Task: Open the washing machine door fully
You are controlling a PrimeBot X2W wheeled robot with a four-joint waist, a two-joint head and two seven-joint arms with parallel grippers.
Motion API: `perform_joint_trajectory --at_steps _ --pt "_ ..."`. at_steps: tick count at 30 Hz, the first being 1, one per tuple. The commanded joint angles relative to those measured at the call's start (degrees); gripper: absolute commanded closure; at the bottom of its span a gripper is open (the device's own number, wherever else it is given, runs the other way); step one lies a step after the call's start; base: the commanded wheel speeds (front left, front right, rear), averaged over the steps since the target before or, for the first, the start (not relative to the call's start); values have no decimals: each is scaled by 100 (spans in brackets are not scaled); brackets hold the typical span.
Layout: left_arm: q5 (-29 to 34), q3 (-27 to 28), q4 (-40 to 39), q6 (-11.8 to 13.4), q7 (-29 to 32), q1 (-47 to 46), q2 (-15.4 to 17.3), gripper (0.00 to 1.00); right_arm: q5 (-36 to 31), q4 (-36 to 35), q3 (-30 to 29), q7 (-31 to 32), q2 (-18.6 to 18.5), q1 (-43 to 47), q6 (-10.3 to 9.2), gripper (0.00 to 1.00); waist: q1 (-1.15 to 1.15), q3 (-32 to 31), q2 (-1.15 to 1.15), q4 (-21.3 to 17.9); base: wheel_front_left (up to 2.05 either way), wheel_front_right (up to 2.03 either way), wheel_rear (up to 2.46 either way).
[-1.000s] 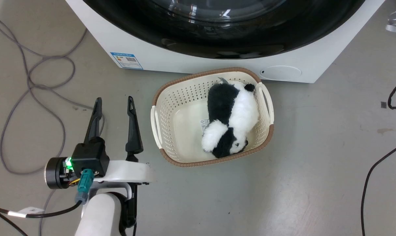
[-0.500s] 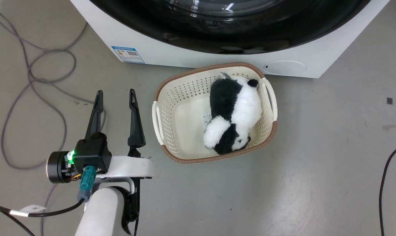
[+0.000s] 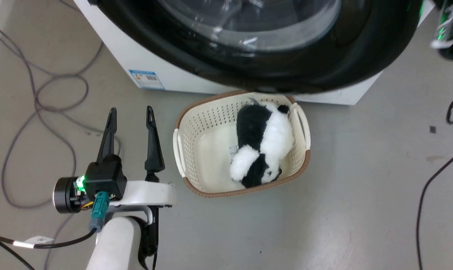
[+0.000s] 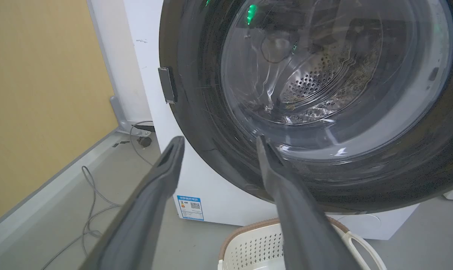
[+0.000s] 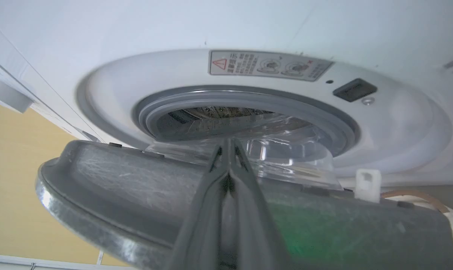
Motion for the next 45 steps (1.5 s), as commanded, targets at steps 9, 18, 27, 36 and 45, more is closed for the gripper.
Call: perform_joint_trajectory --at_steps 9,18,27,36,45 --pt "94 161 104 -76 -30 364 6 0 -49 -185 282 214 98 829 5 100 0 -517 0 -200 0 0 0" --pt "134 219 176 -141 -30 595 6 0 86 -633 380 341 201 1626 5 100 0 -845 0 -273 0 0 0" --pt "157 269 223 -176 -30 804 6 0 256 -1342 443 409 335 2482 5 100 0 -1148 0 -339 0 0 0" --pt "169 315 274 -219 -30 997 6 0 425 -2019 503 446 558 3233 5 100 0 -1456 0 -332 0 0 0" --pt "209 378 295 -251 -30 1208 6 0 569 -2797 641 612 770 4033 5 100 0 -1672 0 -320 0 0 0"
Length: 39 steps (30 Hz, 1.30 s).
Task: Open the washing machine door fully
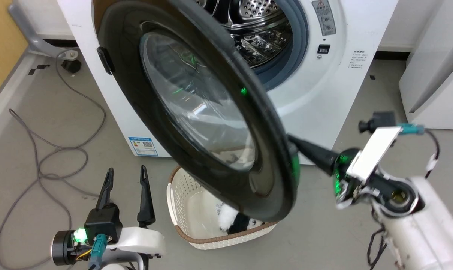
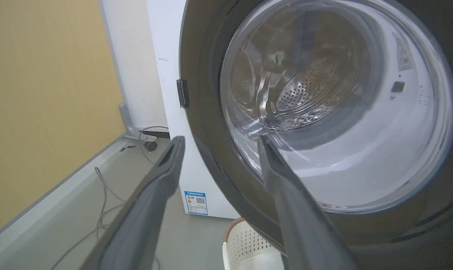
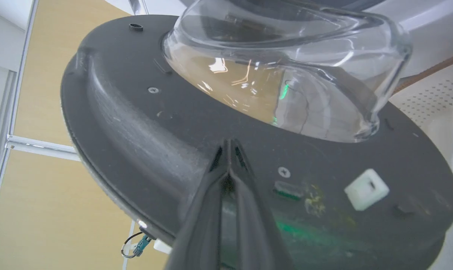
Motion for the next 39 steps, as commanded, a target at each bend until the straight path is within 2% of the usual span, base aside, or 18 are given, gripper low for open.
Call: perform_joint_trajectory --at_steps 1,16,26,32,36,39 --pt "45 27 -1 -14 -30 75 6 0 37 -99 31 27 57 156 2 100 1 -17 0 1 0 0 0" --pt "54 57 45 -71 -30 210 6 0 187 -1173 436 236 529 1259 2 100 1 -166 0 -7 0 0 0" --pt "41 26 88 -72 -30 234 6 0 248 -1451 987 371 756 1635 2 100 1 -223 0 45 0 0 0" --pt "31 38 103 -72 -30 254 6 0 251 -1526 1100 326 790 1754 2 100 1 -236 0 45 0 0 0" --pt "28 47 115 -76 -30 306 6 0 106 -1708 783 -65 759 1861 2 100 1 -290 0 16 0 0 0" --pt "20 52 129 -76 -30 322 6 0 -326 -2010 431 -716 673 1854 2 100 1 -327 0 -19 0 0 0"
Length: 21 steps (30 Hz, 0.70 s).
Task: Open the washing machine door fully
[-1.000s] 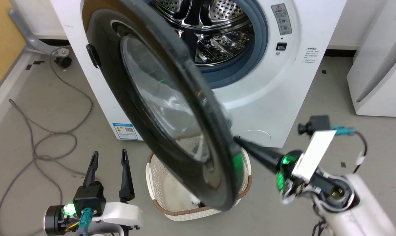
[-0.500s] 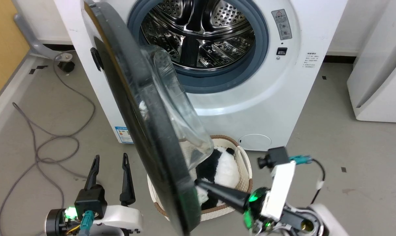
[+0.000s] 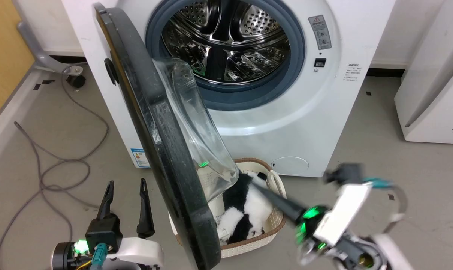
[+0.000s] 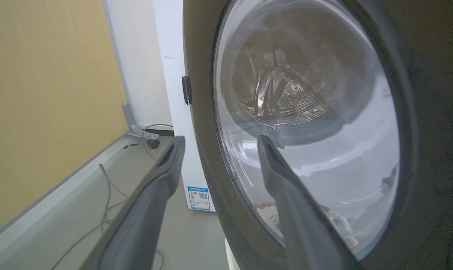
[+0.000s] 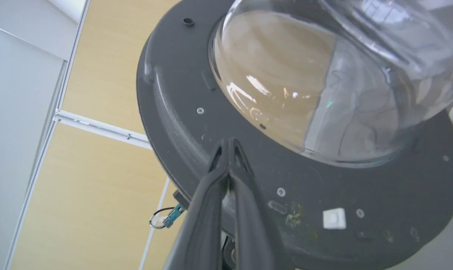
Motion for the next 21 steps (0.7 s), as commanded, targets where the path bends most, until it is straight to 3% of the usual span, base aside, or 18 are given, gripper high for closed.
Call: perform_joint_trajectory --at_steps 1,5,9,17,21 --pt "-15 -1 17 -22 -30 97 7 0 -249 -189 -124 -313 -75 42 7 100 0 -27 0 -24 0 0 0" --pt "-24 4 22 -20 -30 119 7 0 -268 -452 -451 -829 -76 124 7 100 0 -78 0 -63 0 0 0" --pt "-29 22 9 -12 -30 151 7 0 -729 -804 -839 -1620 -306 123 7 100 0 -137 0 -114 0 0 0" --pt "-40 122 -49 20 -30 256 7 0 -2849 -926 -643 -3742 -1279 248 7 100 0 -208 0 -251 0 0 0" --pt "-42 193 -81 36 -30 335 7 0 -4120 -588 -591 -4282 -1664 298 7 100 0 -221 0 -353 0 0 0"
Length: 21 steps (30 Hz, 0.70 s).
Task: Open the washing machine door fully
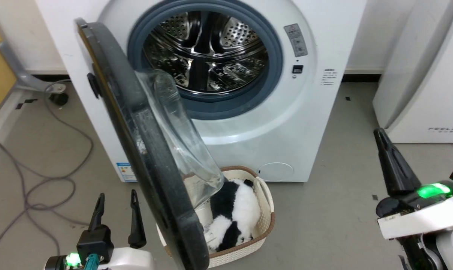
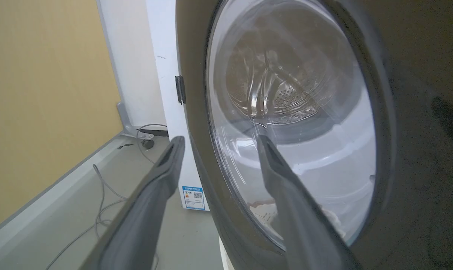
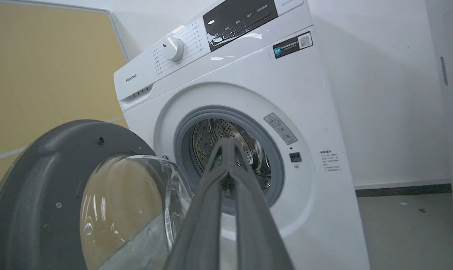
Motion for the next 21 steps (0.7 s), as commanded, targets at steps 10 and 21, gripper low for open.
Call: perform_joint_trajectory --at_steps 10,21 --pt "5 36 -41 20 -30 55 6 0 -2559 33 -807 -68 646 609 6 100 0 47 0 -160 0 0 0" --pt "3 -17 2 -10 -30 11 6 0 -3728 484 -1515 -69 1497 1334 6 0 0 56 0 -88 0 0 0"
